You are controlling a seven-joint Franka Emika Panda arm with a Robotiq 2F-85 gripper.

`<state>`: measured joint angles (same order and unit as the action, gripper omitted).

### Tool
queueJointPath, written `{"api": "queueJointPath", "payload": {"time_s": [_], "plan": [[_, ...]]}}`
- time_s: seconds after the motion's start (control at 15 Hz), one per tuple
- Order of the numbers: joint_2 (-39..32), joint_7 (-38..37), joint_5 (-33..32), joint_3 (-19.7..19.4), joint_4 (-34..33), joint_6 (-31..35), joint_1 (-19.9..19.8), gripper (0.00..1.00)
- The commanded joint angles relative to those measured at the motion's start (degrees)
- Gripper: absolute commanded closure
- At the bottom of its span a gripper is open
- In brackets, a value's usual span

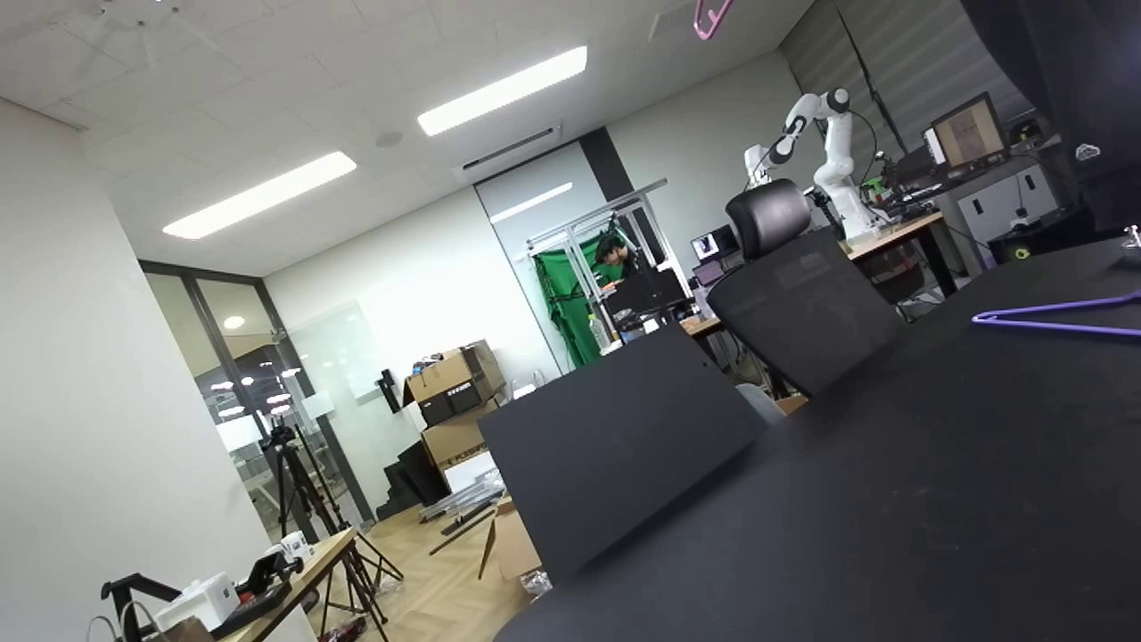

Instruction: Pick up the hanger from the table and hang it on the horizontal support.

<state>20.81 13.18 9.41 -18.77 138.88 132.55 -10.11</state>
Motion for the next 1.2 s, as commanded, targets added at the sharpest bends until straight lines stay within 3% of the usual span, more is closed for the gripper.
{"api": "queueJointPath", "payload": {"time_s": [0.0, 0.67, 1.13], "plan": [[-1.54, -0.14, 0.64, 0.61, -0.68, 0.1, -0.47, 0.0], [-3.68, -0.65, 0.94, 0.83, -2.36, 0.22, -0.5, 0.0], [-17.35, -1.52, 7.07, 1.82, -2.22, 19.11, 1.35, 0.0]]}}
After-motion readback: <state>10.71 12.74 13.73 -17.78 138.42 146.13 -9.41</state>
